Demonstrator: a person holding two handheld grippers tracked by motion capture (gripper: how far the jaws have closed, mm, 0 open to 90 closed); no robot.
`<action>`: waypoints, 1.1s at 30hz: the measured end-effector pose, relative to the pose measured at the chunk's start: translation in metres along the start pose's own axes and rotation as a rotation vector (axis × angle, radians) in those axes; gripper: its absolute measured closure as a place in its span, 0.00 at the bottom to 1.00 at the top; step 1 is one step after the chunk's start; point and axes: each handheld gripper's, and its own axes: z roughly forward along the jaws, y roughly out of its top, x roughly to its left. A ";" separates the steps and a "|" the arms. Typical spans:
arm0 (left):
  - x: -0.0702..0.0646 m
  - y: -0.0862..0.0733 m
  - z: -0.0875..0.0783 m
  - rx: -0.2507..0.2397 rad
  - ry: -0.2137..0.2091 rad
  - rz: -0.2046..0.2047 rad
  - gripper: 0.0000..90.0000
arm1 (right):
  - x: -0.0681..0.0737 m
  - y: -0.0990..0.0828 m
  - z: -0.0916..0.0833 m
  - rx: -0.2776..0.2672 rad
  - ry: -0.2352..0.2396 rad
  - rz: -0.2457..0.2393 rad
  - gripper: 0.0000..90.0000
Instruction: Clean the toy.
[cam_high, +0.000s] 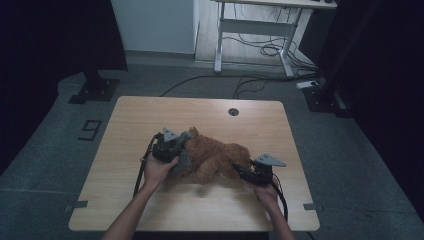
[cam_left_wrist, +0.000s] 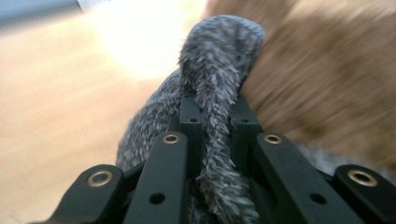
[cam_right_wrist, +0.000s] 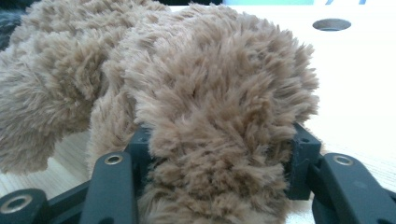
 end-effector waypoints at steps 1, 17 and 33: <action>0.003 -0.005 0.004 0.018 -0.011 0.000 0.88 | 0.000 0.000 0.000 -0.002 0.001 -0.001 0.49; -0.031 0.061 -0.039 -0.142 -0.086 0.055 0.88 | 0.002 0.001 0.001 -0.002 -0.007 -0.011 0.49; -0.167 0.084 0.045 0.047 -0.192 0.287 0.87 | 0.003 0.000 0.000 0.001 -0.009 -0.026 0.49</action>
